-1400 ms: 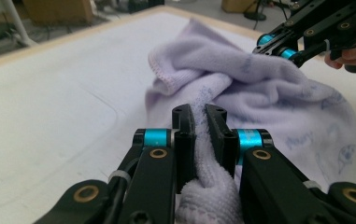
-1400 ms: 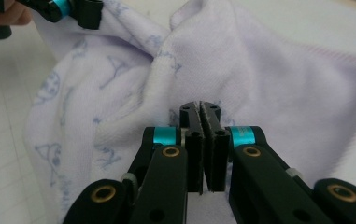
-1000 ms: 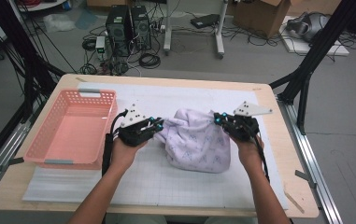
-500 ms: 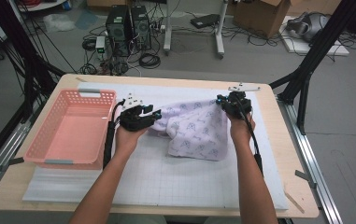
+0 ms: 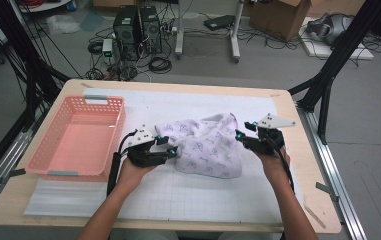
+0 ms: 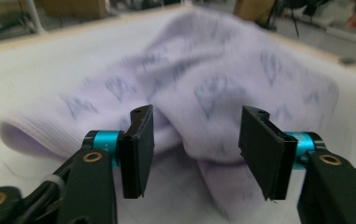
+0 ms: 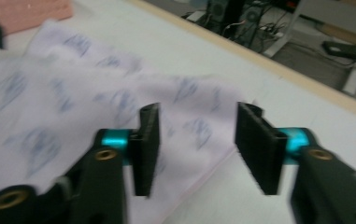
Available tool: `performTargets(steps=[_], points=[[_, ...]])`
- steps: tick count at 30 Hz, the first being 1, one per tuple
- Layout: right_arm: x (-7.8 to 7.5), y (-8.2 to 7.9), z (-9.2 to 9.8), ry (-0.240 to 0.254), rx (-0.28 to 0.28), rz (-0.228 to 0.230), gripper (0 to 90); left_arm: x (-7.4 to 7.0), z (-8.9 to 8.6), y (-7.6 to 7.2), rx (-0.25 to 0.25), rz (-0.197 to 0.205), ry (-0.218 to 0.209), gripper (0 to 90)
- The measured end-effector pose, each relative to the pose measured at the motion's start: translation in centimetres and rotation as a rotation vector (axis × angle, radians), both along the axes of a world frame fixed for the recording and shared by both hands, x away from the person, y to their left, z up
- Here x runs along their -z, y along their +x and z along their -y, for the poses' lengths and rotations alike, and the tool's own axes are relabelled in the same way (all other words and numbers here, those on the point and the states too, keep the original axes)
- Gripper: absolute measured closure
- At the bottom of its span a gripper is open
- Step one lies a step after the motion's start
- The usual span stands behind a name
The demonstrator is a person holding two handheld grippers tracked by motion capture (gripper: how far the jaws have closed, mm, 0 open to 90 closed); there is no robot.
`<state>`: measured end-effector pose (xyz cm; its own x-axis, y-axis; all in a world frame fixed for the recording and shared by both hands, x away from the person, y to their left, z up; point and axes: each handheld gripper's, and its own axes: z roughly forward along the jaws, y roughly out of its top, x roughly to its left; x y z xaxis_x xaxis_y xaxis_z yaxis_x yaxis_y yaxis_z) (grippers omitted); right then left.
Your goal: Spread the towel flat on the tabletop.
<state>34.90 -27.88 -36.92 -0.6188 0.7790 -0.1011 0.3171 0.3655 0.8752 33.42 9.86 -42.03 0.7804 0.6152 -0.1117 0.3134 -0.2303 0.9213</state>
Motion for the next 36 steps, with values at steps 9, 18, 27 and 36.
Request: performTargets(steps=[9, 18, 27, 36], points=[[4.6, -5.8, 1.1, -0.001, -0.118, -0.025, 35.5, 1.6, 1.7, 0.3, 0.034, -0.048, 0.024, 37.8], [7.9, -6.1, -1.7, -0.095, -0.210, -0.166, 73.6, 2.6, 4.8, -0.3, 0.093, -0.079, 0.136, 74.2], [5.2, -9.2, -0.2, -0.027, -0.285, -0.124, 84.3, -0.4, 2.4, -3.0, 0.097, 0.017, 0.067, 79.9], [0.9, -7.4, 1.1, 0.062, -0.226, -0.044, 84.3, -3.3, 1.8, -0.9, 0.059, 0.016, -0.033, 79.9]])
